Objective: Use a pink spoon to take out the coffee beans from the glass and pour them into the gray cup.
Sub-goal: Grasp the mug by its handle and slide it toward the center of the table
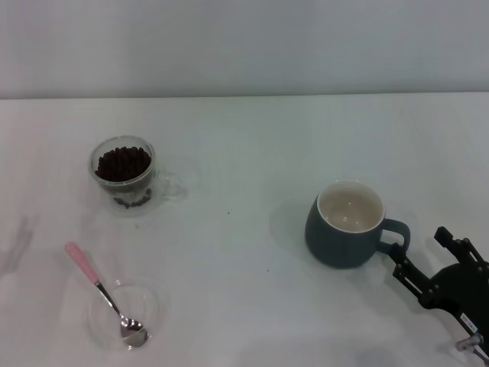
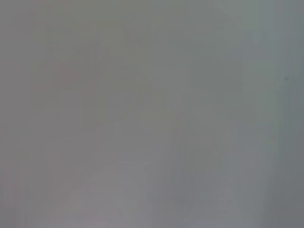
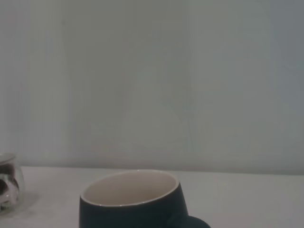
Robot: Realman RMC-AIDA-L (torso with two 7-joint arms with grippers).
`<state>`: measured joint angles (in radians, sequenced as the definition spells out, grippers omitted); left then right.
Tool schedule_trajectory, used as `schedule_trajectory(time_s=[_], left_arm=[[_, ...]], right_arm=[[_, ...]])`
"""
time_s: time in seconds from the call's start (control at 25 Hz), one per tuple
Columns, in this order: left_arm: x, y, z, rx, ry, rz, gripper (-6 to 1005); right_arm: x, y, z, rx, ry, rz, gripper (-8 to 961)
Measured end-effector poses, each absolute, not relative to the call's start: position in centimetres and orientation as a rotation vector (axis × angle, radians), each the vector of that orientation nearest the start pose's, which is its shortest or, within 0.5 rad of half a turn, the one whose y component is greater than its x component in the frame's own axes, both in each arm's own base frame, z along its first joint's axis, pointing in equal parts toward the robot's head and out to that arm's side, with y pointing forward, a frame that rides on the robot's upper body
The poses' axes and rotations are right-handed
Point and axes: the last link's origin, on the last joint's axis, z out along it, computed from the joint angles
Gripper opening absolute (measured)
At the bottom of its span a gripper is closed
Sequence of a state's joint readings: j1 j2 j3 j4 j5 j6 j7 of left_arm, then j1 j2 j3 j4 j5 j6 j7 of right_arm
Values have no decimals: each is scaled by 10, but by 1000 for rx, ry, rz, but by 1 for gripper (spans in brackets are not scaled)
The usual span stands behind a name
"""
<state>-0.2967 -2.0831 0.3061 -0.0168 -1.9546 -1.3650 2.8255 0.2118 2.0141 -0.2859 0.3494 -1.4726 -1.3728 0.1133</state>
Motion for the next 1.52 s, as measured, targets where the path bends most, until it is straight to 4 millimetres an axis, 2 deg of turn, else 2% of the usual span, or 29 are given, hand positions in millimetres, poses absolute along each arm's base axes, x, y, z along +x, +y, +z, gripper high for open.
schedule_trajectory(time_s=[0.28,0.84,1.4,1.48,1.52], left_arm=[[-378,259,5,-1531,-626,-705,889],[-379,261,10,-1519,-612,-700,888],[-378,265,13,-1518,-594,-700,888],[-378,266,14,-1519,-591,-702,888],[-378,266,14,-1519,-591,-703,888]], right_arm=[[360,207,-65,-1825,730,639,871],[360,228,-62,-1779,744,625,812],[355,235,-62,-1785,733,641,753],[353,237,-62,-1790,730,646,506],[353,238,-62,-1793,728,648,484]])
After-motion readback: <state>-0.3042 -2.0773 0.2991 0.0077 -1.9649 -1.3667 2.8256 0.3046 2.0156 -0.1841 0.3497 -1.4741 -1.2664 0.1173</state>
